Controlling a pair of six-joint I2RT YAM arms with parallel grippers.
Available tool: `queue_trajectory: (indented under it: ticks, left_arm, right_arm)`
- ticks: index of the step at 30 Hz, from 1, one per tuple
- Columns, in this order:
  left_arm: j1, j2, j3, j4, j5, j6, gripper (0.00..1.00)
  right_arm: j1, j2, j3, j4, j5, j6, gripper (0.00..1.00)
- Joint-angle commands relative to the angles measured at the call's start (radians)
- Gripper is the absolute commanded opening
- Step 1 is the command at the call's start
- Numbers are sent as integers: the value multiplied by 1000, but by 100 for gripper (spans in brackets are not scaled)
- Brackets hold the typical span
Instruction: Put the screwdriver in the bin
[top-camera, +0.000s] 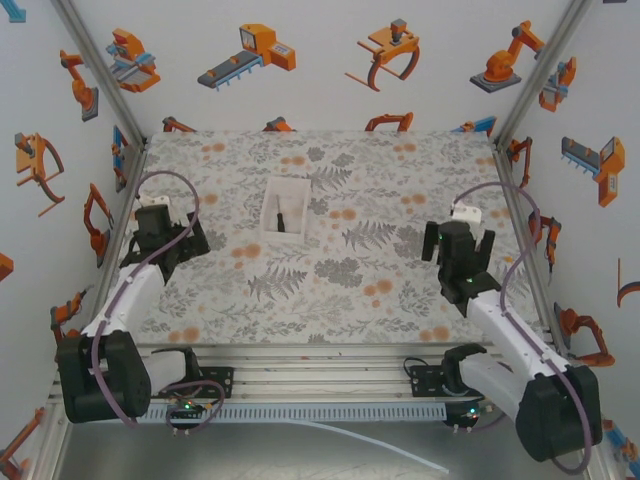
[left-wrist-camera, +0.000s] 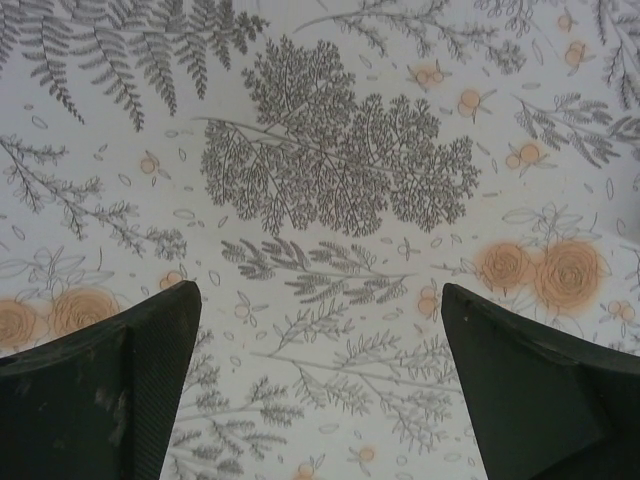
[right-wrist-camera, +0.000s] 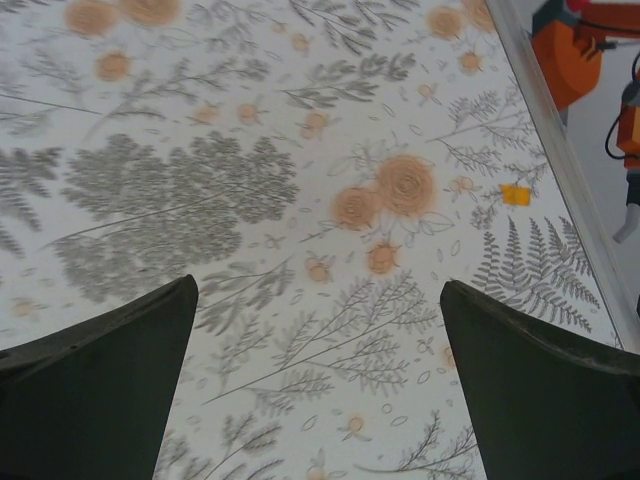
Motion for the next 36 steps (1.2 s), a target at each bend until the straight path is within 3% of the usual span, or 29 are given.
queue_trajectory:
  ticks: [1,3,12,15,25,30,36]
  left_arm:
    - [7,-32,-80,272,-7,6,97]
    - [7,-20,-125,365,-4,41,97]
    - [39,106,-202,627,-15,81,97]
    - [40,176,-188,678,-4,49,97]
    - [-11,296,-202,822,20,109,97]
    - [-40,392,-316,1138,0,142,97]
    - [-54,374,-234,942,11,161,97]
  right_arm:
    - [-93,42,-135,453,-116,-96,99]
    - [-141,141,-186,620,-130,-81,99]
    - [-232,472,-135,867,-287,-72,99]
    - [-243,595,-164,1042,-318,-73,99]
    - [-274,587,-144,997,-420,-62,100]
    - [-275,586,-121,949,-466,-79,100]
    - [-274,585,-171,1037,-518,-105,97]
